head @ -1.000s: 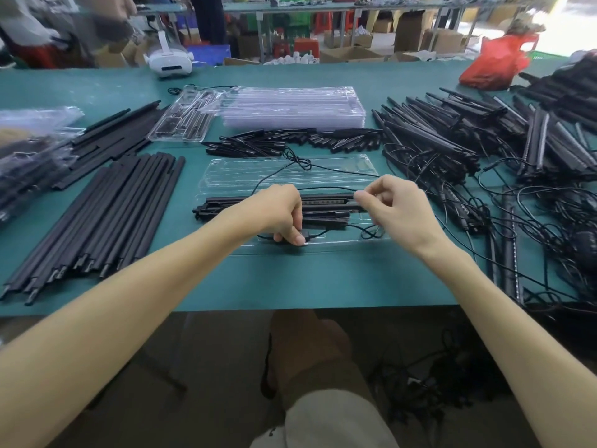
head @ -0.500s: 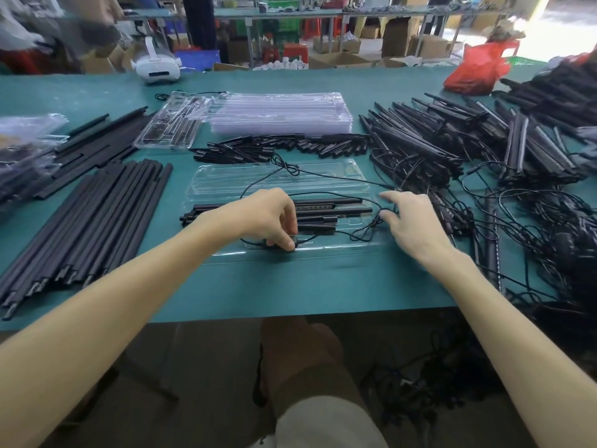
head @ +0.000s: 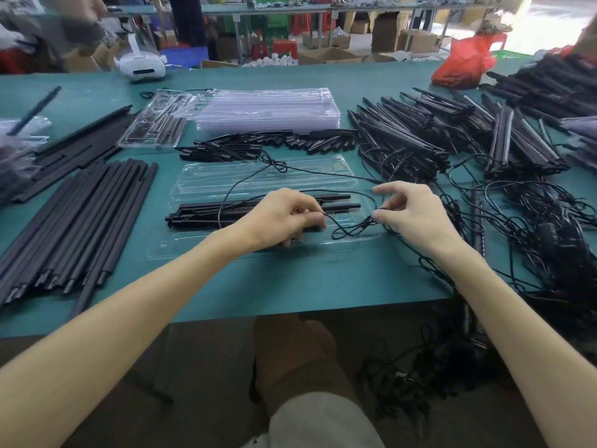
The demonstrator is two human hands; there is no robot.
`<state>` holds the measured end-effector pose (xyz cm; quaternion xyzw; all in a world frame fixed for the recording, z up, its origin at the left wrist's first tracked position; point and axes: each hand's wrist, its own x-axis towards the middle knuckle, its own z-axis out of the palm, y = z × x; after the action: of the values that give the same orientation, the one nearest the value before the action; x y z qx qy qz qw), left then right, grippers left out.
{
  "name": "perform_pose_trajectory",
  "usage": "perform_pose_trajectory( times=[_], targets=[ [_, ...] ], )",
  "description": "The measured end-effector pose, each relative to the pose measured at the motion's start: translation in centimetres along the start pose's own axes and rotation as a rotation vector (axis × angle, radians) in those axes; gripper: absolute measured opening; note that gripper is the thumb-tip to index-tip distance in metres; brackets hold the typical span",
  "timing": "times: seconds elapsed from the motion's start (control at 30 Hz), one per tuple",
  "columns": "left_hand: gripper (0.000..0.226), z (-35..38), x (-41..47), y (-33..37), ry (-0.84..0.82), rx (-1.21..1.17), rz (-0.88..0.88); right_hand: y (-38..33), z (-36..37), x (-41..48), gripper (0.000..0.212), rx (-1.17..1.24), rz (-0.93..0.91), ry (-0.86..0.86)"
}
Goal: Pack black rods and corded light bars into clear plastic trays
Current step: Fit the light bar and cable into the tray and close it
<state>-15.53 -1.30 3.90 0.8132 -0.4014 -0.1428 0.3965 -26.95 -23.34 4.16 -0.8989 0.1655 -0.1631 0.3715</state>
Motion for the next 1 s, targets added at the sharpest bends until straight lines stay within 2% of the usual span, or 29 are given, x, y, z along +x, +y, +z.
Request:
perform_pose_trajectory(
  times=[0.13, 0.3, 0.5, 0.6, 0.8, 1.0],
  targets=[
    [0.018, -0.2, 0.1, -1.5, 0.132, -0.111, -0.104, -0.4, -0.2, -0.6, 0.027, 0.073, 0.028, -0.092],
    [0.014, 0.8, 0.1, -2.5, 0.230, -0.228, -0.171, -0.9, 0.8, -0.8, 0.023, 0.088, 0.054, -0.160],
    [0.005, 1.6, 0.1, -2.9, 0.313, -0.303, -0.145, -1.7, 1.8, -1.2, 0.022, 0.093, 0.025, -0.264],
    [0.015, 1.6, 0.1, -2.9, 0.352, -0.337, -0.141, -2.0, 1.2, -1.2, 0.017, 0.154, 0.016, -0.300],
    [0.040, 1.9, -0.3, -2.7, 0.382, -0.264, -0.122, -0.7, -2.4, -1.2, 0.013, 0.100, 0.063, -0.141],
    [0.028, 2.1, -0.4, -2.6, 0.405, -0.197, -0.117, 0.9, -3.8, -1.9, 0.017, 0.121, 0.115, -0.089]
  ],
)
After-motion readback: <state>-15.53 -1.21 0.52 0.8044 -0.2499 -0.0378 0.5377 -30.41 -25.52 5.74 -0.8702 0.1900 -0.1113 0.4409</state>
